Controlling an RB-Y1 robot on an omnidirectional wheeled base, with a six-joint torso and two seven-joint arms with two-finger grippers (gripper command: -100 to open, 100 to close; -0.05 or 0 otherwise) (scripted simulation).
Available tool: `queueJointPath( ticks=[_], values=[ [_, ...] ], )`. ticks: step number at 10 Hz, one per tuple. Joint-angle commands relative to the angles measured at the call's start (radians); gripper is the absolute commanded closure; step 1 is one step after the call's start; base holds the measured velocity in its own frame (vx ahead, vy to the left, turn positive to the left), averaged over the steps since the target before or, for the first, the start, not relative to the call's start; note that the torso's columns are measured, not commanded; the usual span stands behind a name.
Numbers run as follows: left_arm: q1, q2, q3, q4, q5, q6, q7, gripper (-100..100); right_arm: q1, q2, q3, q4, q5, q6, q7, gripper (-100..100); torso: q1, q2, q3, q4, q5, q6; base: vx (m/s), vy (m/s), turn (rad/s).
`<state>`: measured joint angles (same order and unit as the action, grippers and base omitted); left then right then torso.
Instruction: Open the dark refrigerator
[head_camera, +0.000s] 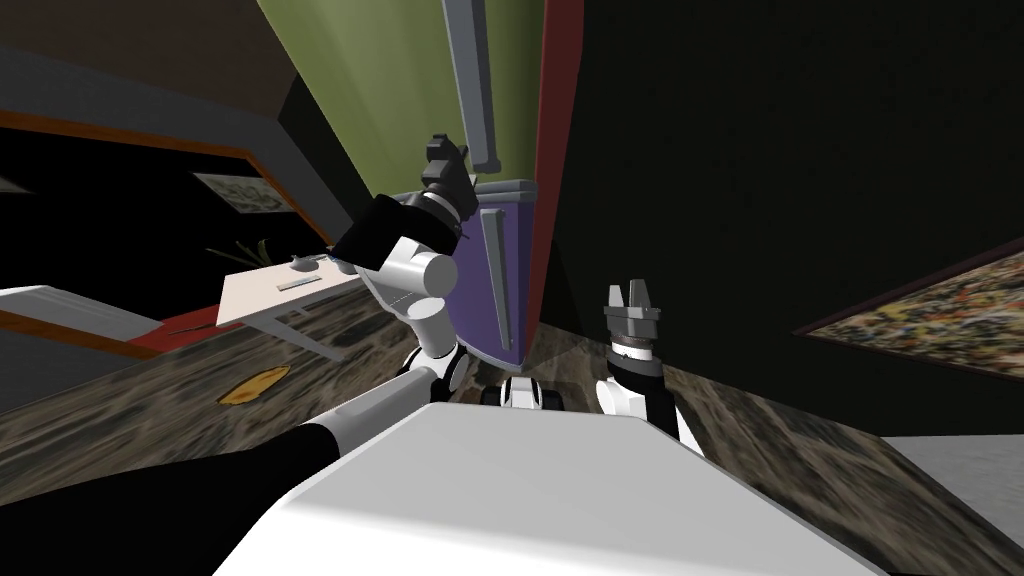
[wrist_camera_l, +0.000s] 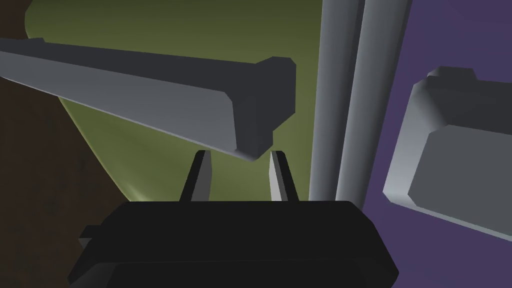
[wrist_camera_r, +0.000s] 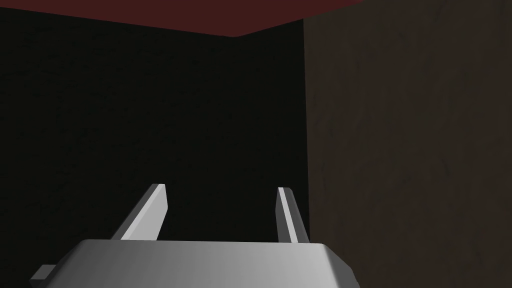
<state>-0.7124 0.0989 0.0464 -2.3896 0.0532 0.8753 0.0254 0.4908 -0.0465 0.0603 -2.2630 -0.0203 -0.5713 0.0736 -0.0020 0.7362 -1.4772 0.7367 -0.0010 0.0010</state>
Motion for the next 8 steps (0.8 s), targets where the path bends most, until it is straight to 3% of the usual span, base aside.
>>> queueJointPath(
  ticks=[1,3,8],
  values=[
    [-0.015,-0.014,-0.014,-0.044,0.034,0.048,0.013,100,0.000,0.000,0.000,0.000,0.000,0.000,0.000,0,-0.001,0.000,0.000,0.001,0.000,0.000,-0.046,0.235,-0.066],
    [-0.023,-0.021,-0.021,-0.067,0.051,0.077,0.020,100,0.000,0.000,0.000,0.000,0.000,0.000,0.000,0,0.012,0.010,0.005,0.008,0.004,-0.003,-0.079,0.258,-0.083],
    [-0.066,-0.056,-0.055,-0.180,0.136,0.208,0.055,100,0.000,-0.001,-0.001,0.000,0.000,0.000,0.000,0,-0.001,0.001,0.001,0.001,0.000,-0.001,-0.130,0.337,-0.061]
  ],
)
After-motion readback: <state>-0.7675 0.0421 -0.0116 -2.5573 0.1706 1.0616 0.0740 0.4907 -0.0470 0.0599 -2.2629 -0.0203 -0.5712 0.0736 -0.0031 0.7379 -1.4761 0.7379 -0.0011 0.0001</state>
